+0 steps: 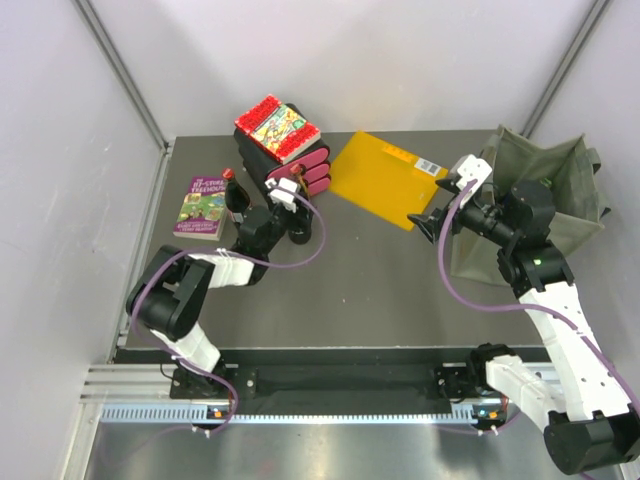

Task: Take the beverage out of the canvas bag
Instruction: Place the drink at the center of the board, then take out the drink from the canvas bag.

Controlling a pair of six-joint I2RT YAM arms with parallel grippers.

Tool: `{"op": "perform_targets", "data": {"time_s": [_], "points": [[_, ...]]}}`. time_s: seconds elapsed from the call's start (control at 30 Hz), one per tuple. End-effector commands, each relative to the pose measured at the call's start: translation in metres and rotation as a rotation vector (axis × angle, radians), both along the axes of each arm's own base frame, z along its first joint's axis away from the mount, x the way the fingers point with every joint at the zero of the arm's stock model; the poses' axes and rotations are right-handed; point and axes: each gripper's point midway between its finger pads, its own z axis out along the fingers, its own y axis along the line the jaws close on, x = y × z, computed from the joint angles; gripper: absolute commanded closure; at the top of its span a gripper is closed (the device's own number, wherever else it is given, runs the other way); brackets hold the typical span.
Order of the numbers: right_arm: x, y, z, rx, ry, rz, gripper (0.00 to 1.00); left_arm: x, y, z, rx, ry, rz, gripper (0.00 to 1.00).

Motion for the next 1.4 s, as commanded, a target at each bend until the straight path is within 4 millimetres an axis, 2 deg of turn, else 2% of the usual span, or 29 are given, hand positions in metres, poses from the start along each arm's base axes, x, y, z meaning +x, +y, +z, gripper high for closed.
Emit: {"op": "perform_targets", "data": {"time_s": [0.0,0.1,0.17,0.23,0.33,0.5,0.57,0.6,0.63,0.67,0.77,0.83,0.87,0.93,0.97,1.0,1.03,1.07,1.1,1.13,1.17,1.2,1.23,1.27,1.33,1.37], "points": [[-0.001,-0.003,0.018,-0.005,-0.065,-0.003,0.00,-0.001,0.005,0.094,-0.092,-0.262,0.006,0.25],[-0.001,-0.004,0.020,-0.005,-0.073,-0.006,0.00,-0.004,0.005,0.099,-0.078,-0.263,0.001,0.22],[-0.002,-0.003,0.021,-0.004,-0.077,-0.003,0.00,-0.007,0.006,0.102,-0.074,-0.263,-0.003,0.11],[-0.003,-0.004,0.023,-0.002,-0.083,-0.004,0.00,-0.009,0.007,0.104,-0.072,-0.261,-0.003,0.10],[-0.004,-0.005,0.033,-0.002,-0.096,-0.004,0.01,-0.017,0.009,0.125,-0.096,-0.282,-0.009,0.07],[-0.008,-0.008,0.066,0.007,-0.099,-0.013,0.00,-0.038,0.015,0.160,-0.132,-0.230,-0.016,0.04],[-0.007,-0.012,0.083,0.015,-0.099,-0.031,0.00,-0.048,0.019,0.186,-0.166,-0.234,-0.016,0.02],[-0.007,-0.014,0.089,0.020,-0.099,-0.040,0.00,-0.049,0.022,0.176,-0.179,-0.145,0.008,0.01],[-0.005,-0.017,0.094,0.025,-0.096,-0.059,0.00,-0.050,0.024,0.194,-0.206,-0.137,0.018,0.01],[-0.001,-0.024,0.106,0.045,-0.091,-0.112,0.00,-0.054,0.025,0.202,-0.224,-0.109,0.025,0.01],[0.009,-0.047,0.124,0.091,-0.051,-0.250,0.00,-0.060,0.023,0.206,-0.256,0.061,0.035,0.01],[0.016,-0.070,0.129,0.105,-0.034,-0.346,0.02,-0.070,0.013,0.219,-0.302,0.134,-0.019,0.01],[0.017,-0.074,0.132,0.110,-0.020,-0.364,0.03,-0.072,0.008,0.224,-0.325,0.145,-0.041,0.01],[0.021,-0.106,0.134,0.115,-0.017,-0.473,0.09,-0.081,-0.003,0.235,-0.381,0.203,-0.103,0.01],[0.022,-0.115,0.133,0.121,-0.003,-0.507,0.11,-0.082,-0.009,0.237,-0.394,0.219,-0.125,0.01],[0.023,-0.126,0.132,0.123,0.004,-0.541,0.15,-0.084,-0.013,0.249,-0.432,0.228,-0.141,0.01],[0.023,-0.144,0.131,0.126,0.008,-0.602,0.18,-0.085,-0.017,0.253,-0.447,0.238,-0.158,0.02],[0.024,-0.152,0.128,0.122,0.028,-0.628,0.20,-0.087,-0.028,0.251,-0.454,0.268,-0.197,0.02],[0.023,-0.159,0.127,0.112,0.033,-0.649,0.24,-0.088,-0.034,0.263,-0.484,0.272,-0.220,0.02],[0.023,-0.171,0.124,0.094,0.040,-0.687,0.26,-0.089,-0.043,0.264,-0.489,0.289,-0.245,0.02],[0.023,-0.177,0.117,0.085,0.070,-0.706,0.28,-0.090,-0.058,0.256,-0.480,0.332,-0.280,0.03],[0.023,-0.182,0.114,0.074,0.083,-0.720,0.32,-0.092,-0.067,0.266,-0.488,0.331,-0.305,0.03],[0.022,-0.192,0.110,0.065,0.098,-0.750,0.34,-0.094,-0.076,0.267,-0.485,0.344,-0.324,0.03],[0.022,-0.198,0.102,0.043,0.130,-0.762,0.37,-0.094,-0.094,0.257,-0.471,0.382,-0.353,0.03],[0.019,-0.213,0.093,0.022,0.168,-0.801,0.54,-0.097,-0.111,0.262,-0.483,0.399,-0.391,0.04],[0.018,-0.217,0.082,-0.005,0.216,-0.798,0.60,-0.098,-0.127,0.252,-0.475,0.436,-0.413,0.04]]}}
